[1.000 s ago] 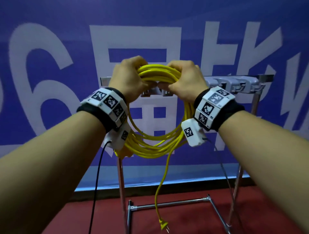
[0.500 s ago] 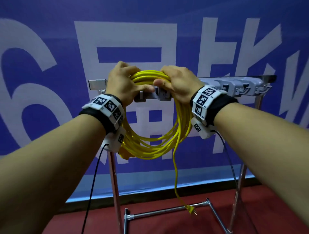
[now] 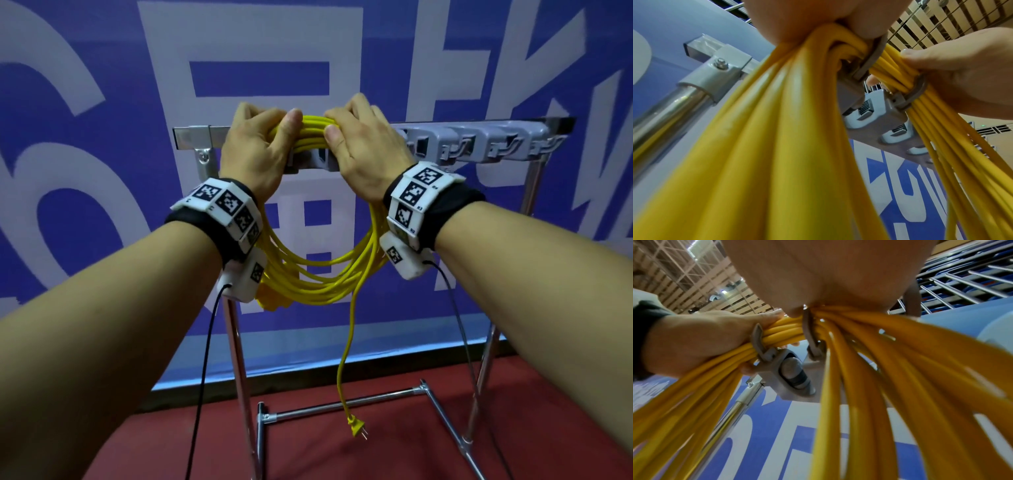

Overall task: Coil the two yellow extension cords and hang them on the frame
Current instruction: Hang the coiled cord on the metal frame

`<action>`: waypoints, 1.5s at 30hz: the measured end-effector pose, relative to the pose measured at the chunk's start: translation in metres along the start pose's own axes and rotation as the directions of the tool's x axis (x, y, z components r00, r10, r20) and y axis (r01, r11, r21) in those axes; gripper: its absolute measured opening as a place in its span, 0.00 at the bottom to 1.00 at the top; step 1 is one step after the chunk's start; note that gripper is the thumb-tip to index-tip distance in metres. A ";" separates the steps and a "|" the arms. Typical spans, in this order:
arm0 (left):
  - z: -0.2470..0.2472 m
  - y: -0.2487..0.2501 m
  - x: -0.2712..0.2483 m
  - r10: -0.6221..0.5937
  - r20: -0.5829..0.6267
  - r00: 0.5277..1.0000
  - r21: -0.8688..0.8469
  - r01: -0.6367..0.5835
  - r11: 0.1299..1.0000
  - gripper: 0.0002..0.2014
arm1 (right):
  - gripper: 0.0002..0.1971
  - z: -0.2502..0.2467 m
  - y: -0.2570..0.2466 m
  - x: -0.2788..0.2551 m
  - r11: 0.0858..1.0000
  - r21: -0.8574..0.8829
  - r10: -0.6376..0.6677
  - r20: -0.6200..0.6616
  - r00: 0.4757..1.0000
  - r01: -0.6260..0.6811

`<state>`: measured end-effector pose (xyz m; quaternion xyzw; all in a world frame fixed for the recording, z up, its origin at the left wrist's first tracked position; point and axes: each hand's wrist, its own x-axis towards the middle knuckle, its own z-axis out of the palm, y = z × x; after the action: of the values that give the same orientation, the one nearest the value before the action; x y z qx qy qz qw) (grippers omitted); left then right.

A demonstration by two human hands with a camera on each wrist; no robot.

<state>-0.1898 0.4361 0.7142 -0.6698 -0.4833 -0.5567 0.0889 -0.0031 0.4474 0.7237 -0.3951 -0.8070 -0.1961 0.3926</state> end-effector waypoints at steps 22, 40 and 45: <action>-0.008 0.011 -0.025 -0.007 -0.072 0.997 0.012 0.008 1.000 0.16 | 0.16 0.013 -0.004 -0.041 0.957 0.276 0.183 -0.342 0.922 -0.088; -0.019 0.033 -0.041 -0.102 -0.201 0.974 -0.028 0.098 0.995 0.14 | 0.13 0.002 -0.018 -0.062 0.978 0.138 0.199 -0.375 0.905 -0.158; -0.023 0.047 -0.061 -0.080 -0.181 0.980 0.031 0.087 0.996 0.13 | 0.08 -0.013 -0.017 -0.079 0.976 0.137 0.208 -0.354 0.912 -0.170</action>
<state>-0.1644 0.3636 0.6916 -0.5943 -0.5117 -0.6084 0.1218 0.0197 0.3908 0.6688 -0.4070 -0.6865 -0.1854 0.5734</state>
